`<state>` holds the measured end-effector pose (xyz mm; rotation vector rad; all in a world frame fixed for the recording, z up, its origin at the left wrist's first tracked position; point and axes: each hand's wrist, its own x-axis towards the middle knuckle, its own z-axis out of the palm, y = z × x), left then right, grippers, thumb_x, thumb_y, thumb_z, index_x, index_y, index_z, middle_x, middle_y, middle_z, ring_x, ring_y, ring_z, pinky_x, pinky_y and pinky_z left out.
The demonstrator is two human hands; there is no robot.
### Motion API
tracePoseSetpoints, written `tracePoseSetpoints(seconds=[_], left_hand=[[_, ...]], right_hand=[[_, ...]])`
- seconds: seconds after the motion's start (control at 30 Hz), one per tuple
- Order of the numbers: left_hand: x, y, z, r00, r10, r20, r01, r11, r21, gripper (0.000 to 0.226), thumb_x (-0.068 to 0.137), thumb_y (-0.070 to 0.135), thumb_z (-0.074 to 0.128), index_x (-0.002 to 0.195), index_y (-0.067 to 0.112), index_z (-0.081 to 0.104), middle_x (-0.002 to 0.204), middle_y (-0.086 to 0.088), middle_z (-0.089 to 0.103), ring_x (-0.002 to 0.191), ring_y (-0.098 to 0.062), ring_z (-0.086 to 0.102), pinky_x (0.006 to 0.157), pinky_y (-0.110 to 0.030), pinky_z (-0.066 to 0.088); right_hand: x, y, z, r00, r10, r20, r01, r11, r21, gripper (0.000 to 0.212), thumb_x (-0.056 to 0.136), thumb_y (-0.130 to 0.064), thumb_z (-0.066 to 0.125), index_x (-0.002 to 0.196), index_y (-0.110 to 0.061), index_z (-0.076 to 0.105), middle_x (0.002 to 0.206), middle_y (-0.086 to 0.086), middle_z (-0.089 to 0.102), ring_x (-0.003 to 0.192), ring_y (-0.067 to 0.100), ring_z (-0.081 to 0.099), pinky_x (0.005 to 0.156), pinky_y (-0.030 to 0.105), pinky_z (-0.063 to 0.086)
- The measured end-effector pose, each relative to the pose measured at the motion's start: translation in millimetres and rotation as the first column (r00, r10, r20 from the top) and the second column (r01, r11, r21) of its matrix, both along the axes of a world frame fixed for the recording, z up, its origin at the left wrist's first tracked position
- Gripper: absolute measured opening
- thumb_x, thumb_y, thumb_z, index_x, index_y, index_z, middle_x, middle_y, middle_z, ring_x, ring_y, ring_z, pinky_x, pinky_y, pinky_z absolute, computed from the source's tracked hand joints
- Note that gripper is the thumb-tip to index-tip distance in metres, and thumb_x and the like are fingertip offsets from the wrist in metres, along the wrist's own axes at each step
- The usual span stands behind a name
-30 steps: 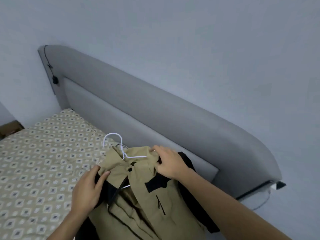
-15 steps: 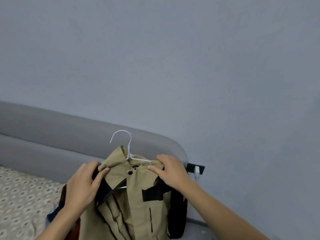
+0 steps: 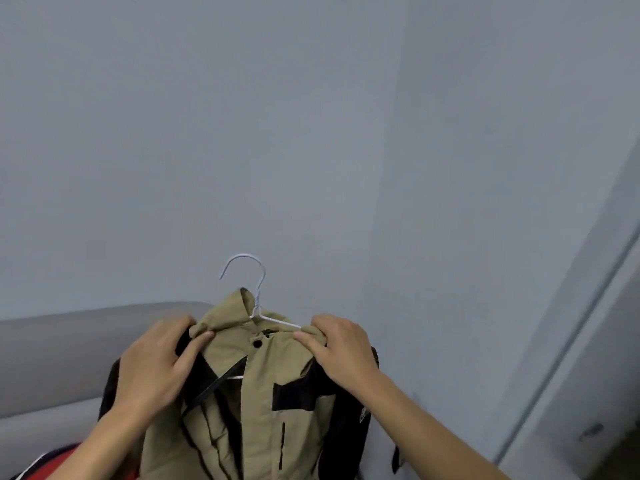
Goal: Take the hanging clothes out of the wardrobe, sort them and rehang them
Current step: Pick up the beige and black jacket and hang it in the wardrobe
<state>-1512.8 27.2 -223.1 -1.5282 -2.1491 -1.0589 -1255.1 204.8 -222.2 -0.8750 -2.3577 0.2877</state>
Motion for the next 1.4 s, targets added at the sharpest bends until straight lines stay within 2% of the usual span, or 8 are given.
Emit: tracePoseSetpoints(seconds=[0.13,0.47,0.63,0.77,0.93,1.03,1.33,1.4], left_hand=[[57,39,5,0.989,-0.146,-0.005,0.146,0.989,-0.005,0.034,0.095,0.065,0.044,0.084,0.033,0.049,0.076,0.012,0.055,0.073,-0.011,0.053,0.057,-0.038,0.046],[255,130,20,0.883,-0.467,-0.052,0.468,0.883,0.026,0.031,0.094,0.065,0.043,0.083,0.036,0.049,0.075,0.013,0.054,0.072,-0.012,0.053,0.054,-0.034,0.044],[367,159,15,0.801,-0.594,-0.071,0.597,0.802,0.025,0.030,0.094,0.063,0.044,0.081,0.037,0.047,0.070,0.013,0.053,0.064,-0.015,0.056,0.050,-0.031,0.042],[455,176,9,0.690,-0.718,-0.090,0.721,0.693,0.002,0.029,0.096,0.062,0.043,0.082,0.036,0.047,0.069,0.016,0.052,0.063,-0.013,0.056,0.049,-0.032,0.044],[562,207,-6,0.537,-0.837,-0.111,0.838,0.543,-0.044,0.033,0.097,0.065,0.043,0.089,0.035,0.053,0.072,0.015,0.055,0.065,-0.013,0.058,0.049,-0.034,0.047],[627,224,-14,0.435,-0.886,-0.162,0.893,0.448,-0.052,0.038,0.097,0.067,0.042,0.087,0.032,0.053,0.068,0.016,0.051,0.059,-0.008,0.050,0.043,-0.028,0.039],[781,290,-52,0.109,-0.976,-0.190,0.993,0.115,-0.019,0.042,0.105,0.058,0.037,0.086,0.025,0.054,0.080,0.012,0.050,0.074,-0.009,0.047,0.051,-0.025,0.041],[809,298,-56,0.049,-0.980,-0.194,0.998,0.053,-0.016,0.039,0.105,0.055,0.040,0.086,0.023,0.054,0.080,0.010,0.050,0.075,-0.011,0.046,0.052,-0.027,0.041]], right_hand=[[81,-4,5,0.990,-0.143,-0.018,0.144,0.988,0.059,0.052,0.099,-0.067,0.045,0.072,-0.022,0.043,0.067,-0.007,0.047,0.064,0.013,0.045,0.058,0.036,0.031],[308,-24,14,0.890,-0.447,-0.092,0.454,0.888,0.073,0.051,0.101,-0.067,0.044,0.072,-0.025,0.041,0.068,-0.009,0.042,0.064,0.012,0.046,0.057,0.032,0.036],[421,-40,13,0.806,-0.575,-0.141,0.589,0.804,0.085,0.053,0.100,-0.066,0.049,0.071,-0.022,0.041,0.066,-0.008,0.041,0.062,0.013,0.045,0.057,0.039,0.040],[504,-58,6,0.716,-0.685,-0.135,0.697,0.714,0.072,0.049,0.100,-0.066,0.048,0.073,-0.026,0.046,0.069,-0.009,0.048,0.064,0.011,0.049,0.057,0.038,0.043],[594,-91,-6,0.586,-0.796,-0.153,0.809,0.586,0.045,0.040,0.100,-0.057,0.056,0.071,-0.033,0.043,0.070,-0.010,0.048,0.065,0.009,0.052,0.055,0.026,0.038],[636,-110,-17,0.472,-0.868,-0.156,0.880,0.475,0.019,0.040,0.099,-0.056,0.059,0.070,-0.035,0.042,0.070,-0.011,0.049,0.065,0.007,0.052,0.055,0.031,0.043],[704,-136,-31,0.169,-0.982,-0.084,0.985,0.172,-0.029,0.047,0.099,-0.055,0.062,0.065,-0.042,0.033,0.065,-0.012,0.047,0.065,0.007,0.053,0.053,0.021,0.033],[714,-140,-34,0.119,-0.992,-0.050,0.991,0.122,-0.052,0.042,0.099,-0.058,0.060,0.070,-0.039,0.037,0.065,-0.012,0.050,0.065,0.008,0.054,0.053,0.024,0.037]])
